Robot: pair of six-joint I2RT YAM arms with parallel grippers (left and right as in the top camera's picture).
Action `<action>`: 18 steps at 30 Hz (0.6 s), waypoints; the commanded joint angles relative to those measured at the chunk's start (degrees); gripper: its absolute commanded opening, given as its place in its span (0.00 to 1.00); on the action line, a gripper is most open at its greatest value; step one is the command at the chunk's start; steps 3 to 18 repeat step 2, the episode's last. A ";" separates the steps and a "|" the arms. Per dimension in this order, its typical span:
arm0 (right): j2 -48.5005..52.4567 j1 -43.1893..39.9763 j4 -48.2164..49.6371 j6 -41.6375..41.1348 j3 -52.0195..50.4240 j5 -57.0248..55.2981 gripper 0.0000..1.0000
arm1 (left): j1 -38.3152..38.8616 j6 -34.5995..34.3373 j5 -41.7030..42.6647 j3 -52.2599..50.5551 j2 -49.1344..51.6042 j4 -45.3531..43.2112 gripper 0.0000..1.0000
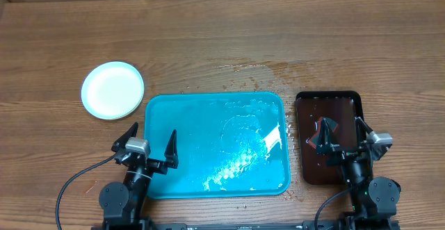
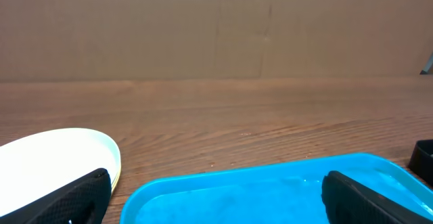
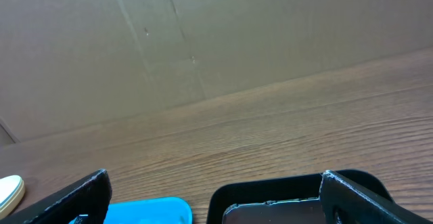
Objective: Clean dirty plates on tray and stack at the side
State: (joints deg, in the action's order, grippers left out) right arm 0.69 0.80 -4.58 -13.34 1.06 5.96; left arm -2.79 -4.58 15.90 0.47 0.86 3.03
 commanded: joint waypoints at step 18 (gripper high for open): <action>-0.46 0.22 0.20 -0.22 -0.61 -0.42 1.00 | -0.57 -1.25 0.22 -0.20 -0.63 -0.04 1.00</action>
